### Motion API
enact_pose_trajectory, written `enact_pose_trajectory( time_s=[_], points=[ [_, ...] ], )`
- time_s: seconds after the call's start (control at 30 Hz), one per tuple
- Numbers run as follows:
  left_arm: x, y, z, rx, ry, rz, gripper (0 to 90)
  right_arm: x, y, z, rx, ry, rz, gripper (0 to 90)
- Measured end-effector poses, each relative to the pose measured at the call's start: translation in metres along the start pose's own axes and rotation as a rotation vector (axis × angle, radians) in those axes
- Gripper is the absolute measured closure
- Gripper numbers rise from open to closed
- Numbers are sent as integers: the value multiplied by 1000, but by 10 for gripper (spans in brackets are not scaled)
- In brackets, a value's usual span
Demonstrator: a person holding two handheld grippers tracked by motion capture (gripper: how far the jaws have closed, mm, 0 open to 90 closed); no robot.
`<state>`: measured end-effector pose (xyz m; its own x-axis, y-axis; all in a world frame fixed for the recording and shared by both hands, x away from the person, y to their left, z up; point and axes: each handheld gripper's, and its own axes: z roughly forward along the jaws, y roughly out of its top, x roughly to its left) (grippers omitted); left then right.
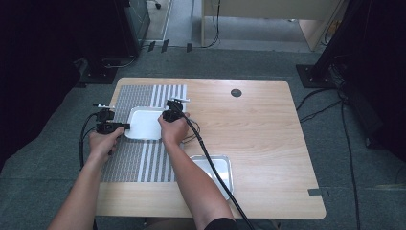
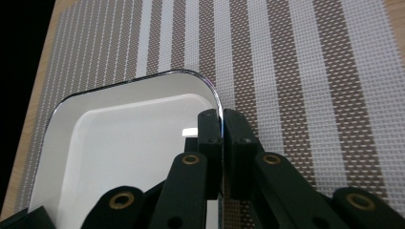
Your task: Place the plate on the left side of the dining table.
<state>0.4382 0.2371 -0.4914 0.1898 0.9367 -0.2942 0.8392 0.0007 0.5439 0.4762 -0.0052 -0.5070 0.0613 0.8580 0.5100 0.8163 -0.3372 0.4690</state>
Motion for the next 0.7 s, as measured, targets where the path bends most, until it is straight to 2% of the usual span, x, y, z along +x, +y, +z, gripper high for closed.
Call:
enact_pose_trajectory(
  time_s=[0.1,0.13,0.2,0.23,0.27,0.33,0.43,0.5,0.57,0.6,0.7],
  points=[
    [0,0,1,2,13,0,816,-2,2,0,6,35,13,762],
    [1,-1,0,-1,13,-7,781,-2,3,-1,2,42,8,715],
    [2,0,-4,-8,7,-11,738,-2,5,-4,-12,50,-1,678],
    [2,0,-6,-19,5,-18,666,-4,7,-8,-13,69,-9,650],
    [2,0,-9,-28,5,-22,666,-4,7,-8,-13,69,-9,650],
    [3,1,-16,-48,3,-32,609,-6,10,-12,-14,94,-8,623],
    [4,1,-25,-65,-20,-38,527,-9,14,-20,-1,151,-5,586],
    [1,-1,-29,-80,0,-35,463,-10,15,-26,-17,180,-66,562],
    [-1,-2,-33,-84,17,-26,381,-9,14,-32,-40,183,-146,538],
    [-2,-3,-35,-88,22,-29,352,-9,13,-34,-54,189,-171,516],
    [-5,-5,-43,-118,4,-30,289,-13,13,-40,-74,220,-203,470]
  ],
)
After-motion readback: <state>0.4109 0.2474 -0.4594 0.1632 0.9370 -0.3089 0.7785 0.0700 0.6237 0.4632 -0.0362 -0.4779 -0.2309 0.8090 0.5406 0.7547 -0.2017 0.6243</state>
